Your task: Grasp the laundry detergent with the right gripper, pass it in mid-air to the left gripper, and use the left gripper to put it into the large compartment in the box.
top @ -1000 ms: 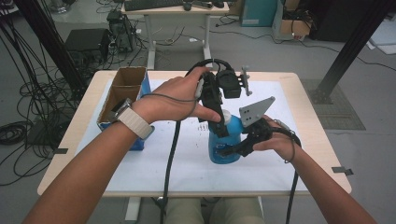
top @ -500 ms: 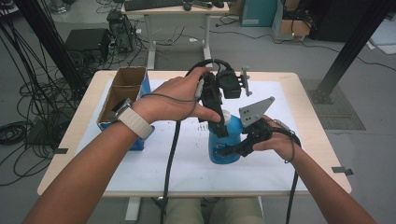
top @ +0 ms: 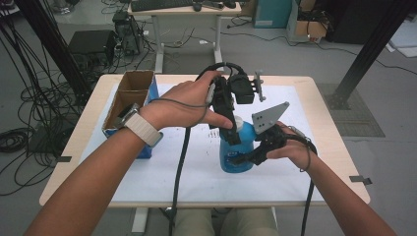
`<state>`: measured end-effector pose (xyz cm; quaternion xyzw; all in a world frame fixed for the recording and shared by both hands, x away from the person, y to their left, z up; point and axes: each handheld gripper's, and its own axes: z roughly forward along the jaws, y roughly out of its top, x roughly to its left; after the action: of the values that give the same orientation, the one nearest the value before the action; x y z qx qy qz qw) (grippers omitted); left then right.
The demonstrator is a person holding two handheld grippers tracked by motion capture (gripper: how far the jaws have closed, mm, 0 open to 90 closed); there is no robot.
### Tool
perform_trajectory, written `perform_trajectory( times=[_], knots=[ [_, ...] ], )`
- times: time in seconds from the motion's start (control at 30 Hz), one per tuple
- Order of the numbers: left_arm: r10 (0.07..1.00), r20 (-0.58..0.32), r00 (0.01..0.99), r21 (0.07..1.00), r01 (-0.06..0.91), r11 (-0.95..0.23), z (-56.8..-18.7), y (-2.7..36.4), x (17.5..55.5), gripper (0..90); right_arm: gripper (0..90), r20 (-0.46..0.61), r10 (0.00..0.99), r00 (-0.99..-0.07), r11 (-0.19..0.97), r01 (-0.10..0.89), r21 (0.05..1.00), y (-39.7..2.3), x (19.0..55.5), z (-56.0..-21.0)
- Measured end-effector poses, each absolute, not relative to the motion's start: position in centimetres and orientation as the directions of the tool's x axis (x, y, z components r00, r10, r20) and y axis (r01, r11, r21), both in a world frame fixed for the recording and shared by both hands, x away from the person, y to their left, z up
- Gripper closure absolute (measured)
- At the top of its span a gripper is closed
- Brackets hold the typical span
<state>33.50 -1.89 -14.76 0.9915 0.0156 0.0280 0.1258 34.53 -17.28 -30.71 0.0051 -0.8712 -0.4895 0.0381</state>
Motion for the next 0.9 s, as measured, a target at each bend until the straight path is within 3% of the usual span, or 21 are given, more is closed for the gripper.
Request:
perform_trajectory(
  times=[0.9],
  knots=[
    [0.036,0.050,0.998,0.247,0.023,-0.969,-14.83,-1.84,33.43,7.4,42.6,0.050,-0.051,-0.997,0.516,0.016,0.856,-17.26,34.65,-30.76]
  ],
)
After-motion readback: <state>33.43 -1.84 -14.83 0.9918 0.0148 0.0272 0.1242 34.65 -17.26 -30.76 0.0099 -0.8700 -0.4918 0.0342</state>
